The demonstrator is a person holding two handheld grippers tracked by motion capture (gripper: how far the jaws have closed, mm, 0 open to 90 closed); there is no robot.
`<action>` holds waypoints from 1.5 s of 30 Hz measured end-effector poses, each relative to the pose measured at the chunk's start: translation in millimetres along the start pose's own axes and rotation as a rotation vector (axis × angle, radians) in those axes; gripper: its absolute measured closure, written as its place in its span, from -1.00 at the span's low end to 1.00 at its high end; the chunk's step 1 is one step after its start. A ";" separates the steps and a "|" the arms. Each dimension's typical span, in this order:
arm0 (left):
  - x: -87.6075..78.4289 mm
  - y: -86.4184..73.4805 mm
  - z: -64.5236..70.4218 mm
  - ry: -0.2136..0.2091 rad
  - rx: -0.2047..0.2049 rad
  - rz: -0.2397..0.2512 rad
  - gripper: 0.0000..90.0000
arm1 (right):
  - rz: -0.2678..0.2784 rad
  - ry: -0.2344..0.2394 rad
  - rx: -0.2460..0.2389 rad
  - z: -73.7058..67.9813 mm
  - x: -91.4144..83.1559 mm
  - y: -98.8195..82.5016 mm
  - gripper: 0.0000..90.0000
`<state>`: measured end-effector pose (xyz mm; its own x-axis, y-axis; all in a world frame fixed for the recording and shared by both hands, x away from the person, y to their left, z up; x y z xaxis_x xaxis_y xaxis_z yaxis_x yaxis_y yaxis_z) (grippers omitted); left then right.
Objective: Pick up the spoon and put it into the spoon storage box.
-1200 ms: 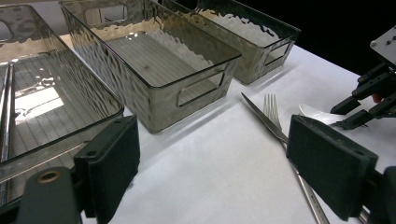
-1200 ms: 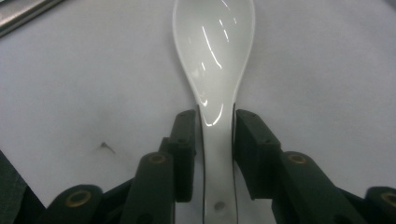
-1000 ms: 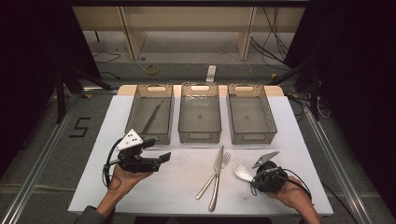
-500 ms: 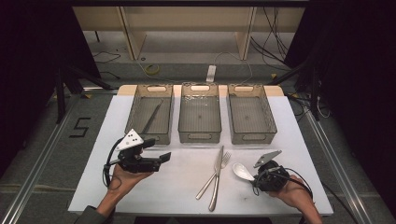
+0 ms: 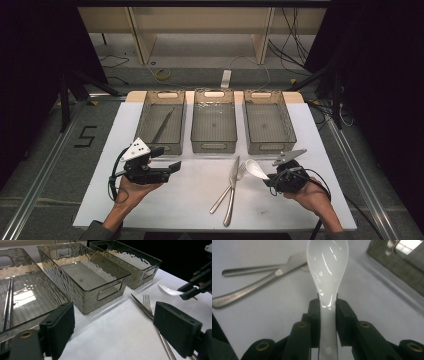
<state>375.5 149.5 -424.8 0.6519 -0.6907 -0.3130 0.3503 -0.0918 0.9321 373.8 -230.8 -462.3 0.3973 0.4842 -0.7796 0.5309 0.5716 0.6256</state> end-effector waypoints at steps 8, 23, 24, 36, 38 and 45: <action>-1.2 0.3 0.3 -0.007 -0.002 0.009 -0.62 | 0.053 -0.027 0.000 8.1 2.8 27.1 0.68; -3.0 1.7 -1.3 0.001 -0.013 0.031 -0.62 | 0.112 -0.037 -0.020 11.8 18.5 86.2 0.68; -3.0 1.8 -1.3 0.001 -0.013 0.033 -0.62 | 0.118 -0.038 -0.022 12.3 19.8 90.4 0.68; -5.1 3.2 -3.1 0.001 -0.026 0.053 -0.63 | 0.135 -0.042 0.008 20.7 45.9 138.6 0.68; -5.1 3.1 -3.4 0.002 -0.028 0.051 -0.63 | 0.136 -0.038 0.016 21.7 49.1 145.2 0.68; -5.4 3.9 -1.9 0.000 -0.018 0.059 -0.64 | 0.115 -0.047 0.024 20.7 62.7 164.5 0.68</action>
<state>374.7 154.2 -419.8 0.6715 -0.6949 -0.2574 0.3233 -0.0379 0.9455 501.5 -120.1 -408.9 0.4908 0.5138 -0.7037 0.4976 0.4976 0.7104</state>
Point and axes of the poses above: each handheld gripper's, and its own axes: x roughly forward along the jaws, y roughly out of its top, z roughly to its right, the point moved 4 cm from there along x, roughly forward along the jaws, and after that the axes turned 5 degrees about z, right-handed, at the moved point
